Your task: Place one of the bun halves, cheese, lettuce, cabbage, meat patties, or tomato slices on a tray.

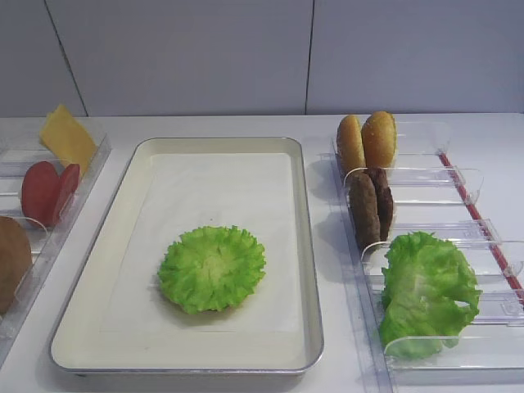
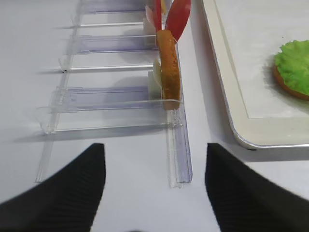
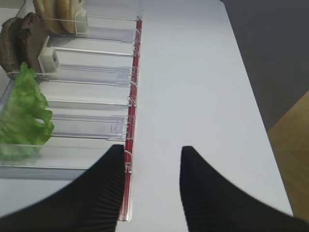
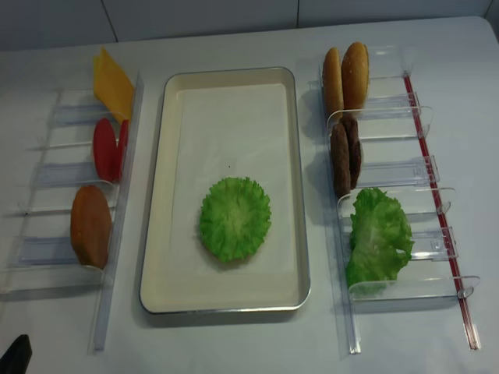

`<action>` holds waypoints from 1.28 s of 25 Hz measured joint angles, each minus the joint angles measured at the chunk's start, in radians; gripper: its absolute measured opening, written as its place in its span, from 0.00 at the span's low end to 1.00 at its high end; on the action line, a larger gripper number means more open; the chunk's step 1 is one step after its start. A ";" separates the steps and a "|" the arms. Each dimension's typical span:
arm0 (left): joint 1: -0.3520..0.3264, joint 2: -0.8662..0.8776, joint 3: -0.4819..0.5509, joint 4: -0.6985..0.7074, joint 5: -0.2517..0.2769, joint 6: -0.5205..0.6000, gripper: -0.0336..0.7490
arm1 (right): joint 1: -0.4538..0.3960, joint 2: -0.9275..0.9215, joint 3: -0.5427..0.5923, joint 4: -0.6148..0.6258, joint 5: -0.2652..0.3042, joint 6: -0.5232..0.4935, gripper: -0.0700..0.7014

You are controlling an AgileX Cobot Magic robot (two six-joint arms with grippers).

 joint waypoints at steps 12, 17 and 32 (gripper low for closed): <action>0.000 0.000 0.000 0.000 0.000 0.000 0.58 | 0.000 0.000 0.000 0.000 0.000 0.000 0.45; 0.000 0.000 0.000 0.000 0.000 0.000 0.58 | 0.000 0.000 0.000 0.000 0.000 0.000 0.45; 0.000 0.000 0.000 0.000 0.000 0.000 0.58 | 0.000 0.000 0.000 0.000 0.002 0.000 0.45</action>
